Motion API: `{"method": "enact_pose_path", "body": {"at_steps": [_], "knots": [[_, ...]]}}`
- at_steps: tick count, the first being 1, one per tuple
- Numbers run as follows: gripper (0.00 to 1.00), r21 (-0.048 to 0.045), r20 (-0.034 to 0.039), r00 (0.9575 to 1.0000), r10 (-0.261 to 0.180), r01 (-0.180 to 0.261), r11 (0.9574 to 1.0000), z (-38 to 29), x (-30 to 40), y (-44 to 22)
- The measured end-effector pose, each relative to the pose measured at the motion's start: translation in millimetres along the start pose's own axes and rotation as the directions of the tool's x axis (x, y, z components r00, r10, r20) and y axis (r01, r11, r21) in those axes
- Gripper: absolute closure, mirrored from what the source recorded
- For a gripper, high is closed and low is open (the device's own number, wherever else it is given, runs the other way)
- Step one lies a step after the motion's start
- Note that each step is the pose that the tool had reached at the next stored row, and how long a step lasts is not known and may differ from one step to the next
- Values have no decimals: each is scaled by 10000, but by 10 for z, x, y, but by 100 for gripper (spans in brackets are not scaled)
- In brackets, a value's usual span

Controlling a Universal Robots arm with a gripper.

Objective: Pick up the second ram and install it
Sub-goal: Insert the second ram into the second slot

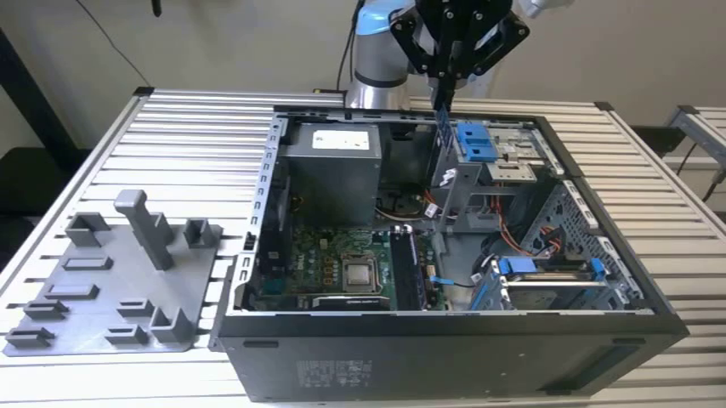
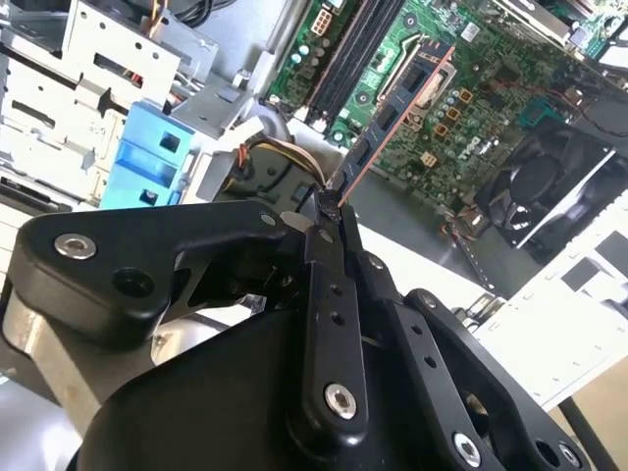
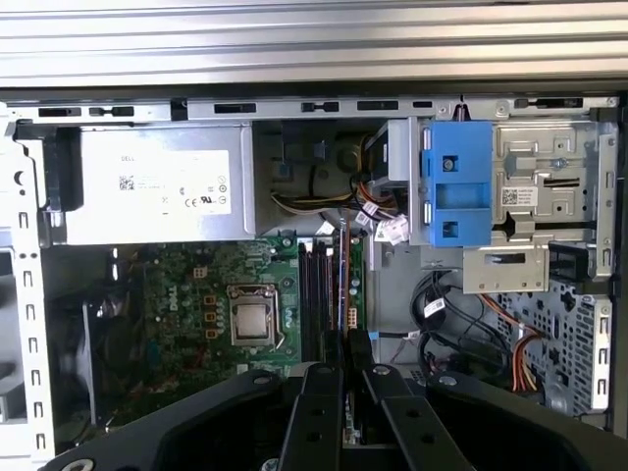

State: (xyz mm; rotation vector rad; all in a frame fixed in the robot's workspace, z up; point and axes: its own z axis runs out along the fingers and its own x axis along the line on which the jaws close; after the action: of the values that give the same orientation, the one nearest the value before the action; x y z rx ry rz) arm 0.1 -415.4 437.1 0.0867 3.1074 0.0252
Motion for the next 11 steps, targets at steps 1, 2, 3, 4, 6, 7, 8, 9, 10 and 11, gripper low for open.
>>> {"method": "enact_pose_path", "body": {"at_steps": [1,2,3,4,6,7,8,9,10,11], "knots": [[86,0,0,10000,1,-1,10000,0,0,0],[86,-2,1,10000,0,0,10000,1,0,0],[86,-1,0,10000,0,0,10000,1,0,0],[86,-1,0,10000,0,0,10000,2,0,0],[86,-1,-15,10000,0,0,10000,9,0,0],[86,1,-29,10000,0,0,10000,13,0,0],[86,2,-47,10000,0,0,10000,18,0,0],[86,2,-65,10000,1,-1,10000,25,1,-1],[86,3,-77,10000,2,-2,10000,30,1,-2],[86,4,-83,10000,2,-2,10000,35,1,-5]]}}
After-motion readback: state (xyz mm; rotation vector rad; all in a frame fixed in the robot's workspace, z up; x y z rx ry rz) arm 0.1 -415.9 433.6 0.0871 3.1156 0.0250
